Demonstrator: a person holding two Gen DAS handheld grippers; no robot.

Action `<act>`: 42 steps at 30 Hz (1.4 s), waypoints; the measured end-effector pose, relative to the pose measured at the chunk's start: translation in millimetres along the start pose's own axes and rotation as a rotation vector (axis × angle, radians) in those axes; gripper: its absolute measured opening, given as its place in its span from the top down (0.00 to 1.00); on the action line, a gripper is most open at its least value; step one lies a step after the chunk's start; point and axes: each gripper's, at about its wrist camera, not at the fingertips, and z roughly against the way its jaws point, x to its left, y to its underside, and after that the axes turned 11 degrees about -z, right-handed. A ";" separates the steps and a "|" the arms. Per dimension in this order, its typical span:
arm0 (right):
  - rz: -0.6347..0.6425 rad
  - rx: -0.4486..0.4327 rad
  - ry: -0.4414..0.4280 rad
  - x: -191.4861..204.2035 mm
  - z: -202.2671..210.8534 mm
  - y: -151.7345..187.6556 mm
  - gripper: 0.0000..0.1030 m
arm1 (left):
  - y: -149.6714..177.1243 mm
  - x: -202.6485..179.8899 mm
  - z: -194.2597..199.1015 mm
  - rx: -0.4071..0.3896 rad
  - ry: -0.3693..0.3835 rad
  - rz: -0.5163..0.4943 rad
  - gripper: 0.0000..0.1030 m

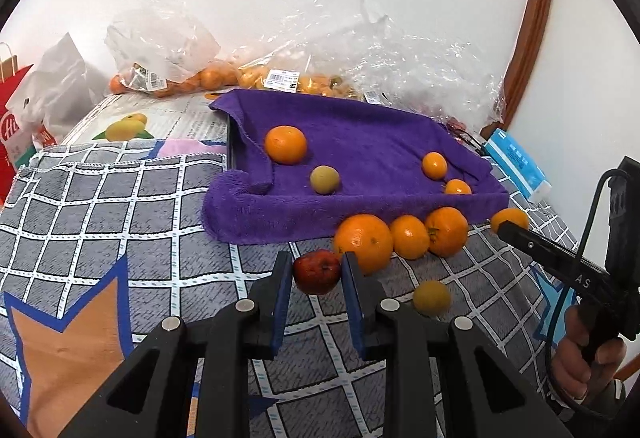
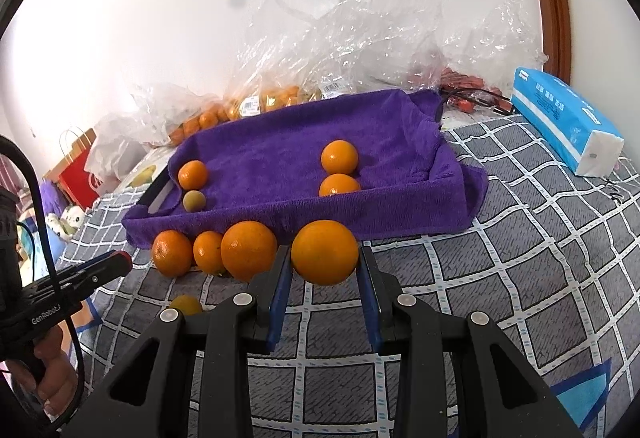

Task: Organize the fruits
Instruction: 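Lift the red fruit with the left gripper while the right lifts the orange over the towel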

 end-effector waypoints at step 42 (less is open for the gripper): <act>0.031 -0.073 -0.050 23.5 27.4 -18.5 0.68 | -32.9 15.3 38.3 -0.100 -0.074 0.059 0.77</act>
